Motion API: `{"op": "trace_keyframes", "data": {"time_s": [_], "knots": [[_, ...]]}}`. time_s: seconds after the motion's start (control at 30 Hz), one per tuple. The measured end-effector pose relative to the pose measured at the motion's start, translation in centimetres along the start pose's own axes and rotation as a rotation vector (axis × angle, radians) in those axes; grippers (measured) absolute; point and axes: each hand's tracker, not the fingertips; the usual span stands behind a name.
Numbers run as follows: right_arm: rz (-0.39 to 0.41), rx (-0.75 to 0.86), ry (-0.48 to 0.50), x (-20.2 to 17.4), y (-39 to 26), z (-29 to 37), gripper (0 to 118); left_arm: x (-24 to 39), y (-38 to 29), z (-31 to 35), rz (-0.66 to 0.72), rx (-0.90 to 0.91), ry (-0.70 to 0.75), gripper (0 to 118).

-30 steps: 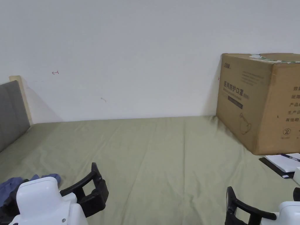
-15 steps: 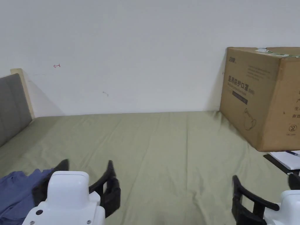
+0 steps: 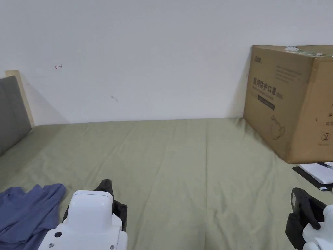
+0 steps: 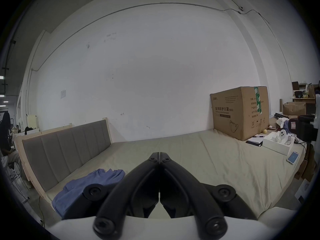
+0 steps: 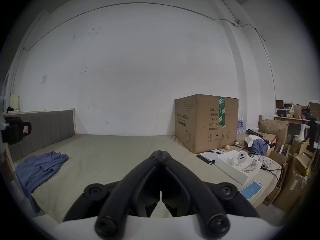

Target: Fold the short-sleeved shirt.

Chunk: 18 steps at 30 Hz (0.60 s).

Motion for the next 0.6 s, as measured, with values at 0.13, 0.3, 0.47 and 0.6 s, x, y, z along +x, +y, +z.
{"op": "trace_keyframes", "data": {"time_s": [0.13, 0.3, 0.47, 0.6], "knots": [[0.017, -0.016, 0.084, -2.9, 0.1, -1.0, 0, -3.3, -0.1, 1.0, 0.055, -0.044, 0.088, 0], [0.02, -0.007, 0.337, -11.1, 0.3, -2.4, 0, -12.1, -0.6, 4.8, 0.087, -0.057, 0.338, 0], [-0.028, -0.001, 0.583, -18.5, 0.9, -2.4, 0, -18.6, -1.3, 9.5, 0.156, -0.038, 0.466, 0], [-0.06, -0.025, 0.627, -20.3, 1.5, -3.0, 0, -19.5, -2.0, 9.8, 0.147, -0.064, 0.527, 0]]}}
